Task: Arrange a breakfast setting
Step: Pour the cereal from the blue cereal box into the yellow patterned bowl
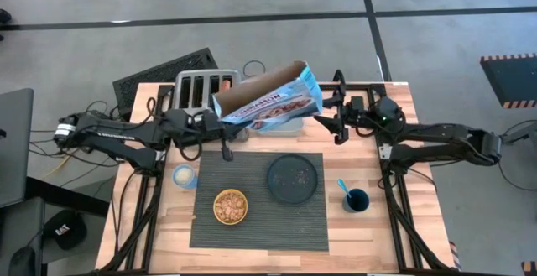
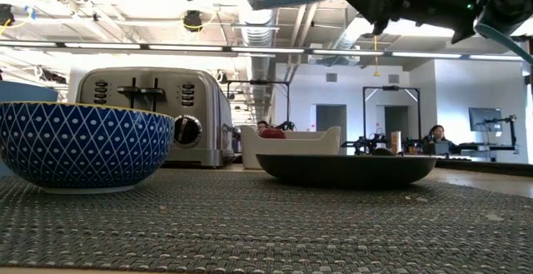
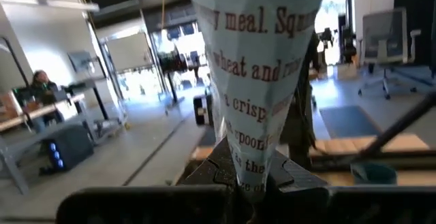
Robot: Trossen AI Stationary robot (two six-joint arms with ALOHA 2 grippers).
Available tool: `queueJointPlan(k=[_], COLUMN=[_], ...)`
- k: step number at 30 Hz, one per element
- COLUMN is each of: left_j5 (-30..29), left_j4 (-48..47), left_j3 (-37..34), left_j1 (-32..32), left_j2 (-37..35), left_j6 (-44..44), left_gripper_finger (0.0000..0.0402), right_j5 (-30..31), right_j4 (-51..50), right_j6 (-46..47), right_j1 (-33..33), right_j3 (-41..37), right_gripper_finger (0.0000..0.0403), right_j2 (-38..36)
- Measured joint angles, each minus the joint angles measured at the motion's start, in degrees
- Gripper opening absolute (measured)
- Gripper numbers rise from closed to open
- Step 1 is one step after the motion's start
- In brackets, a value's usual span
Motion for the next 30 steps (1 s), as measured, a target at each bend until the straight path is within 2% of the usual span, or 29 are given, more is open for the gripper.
queueJointPlan(k=[5, 10, 20, 24, 30], left_j5=[-0.7, -0.3, 2.7, 4.4, 4.4], left_j4=[-7.4, -13.1, -17.4, -18.8, -19.0], left_j3=[0.0, 0.0, 0.0, 0.0, 0.0], left_j1=[0.0, 0.0, 0.0, 0.0, 0.0], left_j2=[-0.8, -0.1, -0.2, -0.2, -0.2], left_j6=[-2.6, -4.9, -6.0, -6.2, -6.2], left_gripper_finger=[0.0000, 0.0000, 0.0000, 0.0000, 0.0000], right_j5=[0.0, 0.1, 0.0, 0.1, 0.1], right_j4=[-11.2, -17.5, -20.6, -21.7, -22.3], right_j6=[-3.5, -5.3, -8.5, -9.7, -11.4], right_j1=[0.1, 0.1, 4.2, 5.6, 5.8], right_j3=[0.0, 0.0, 0.0, 0.0, 0.0], right_gripper_finger=[0.0265, 0.0265, 0.0255, 0.0210, 0.0089], right_j2=[-5.0, -9.6, -11.6, -11.6, -11.5])
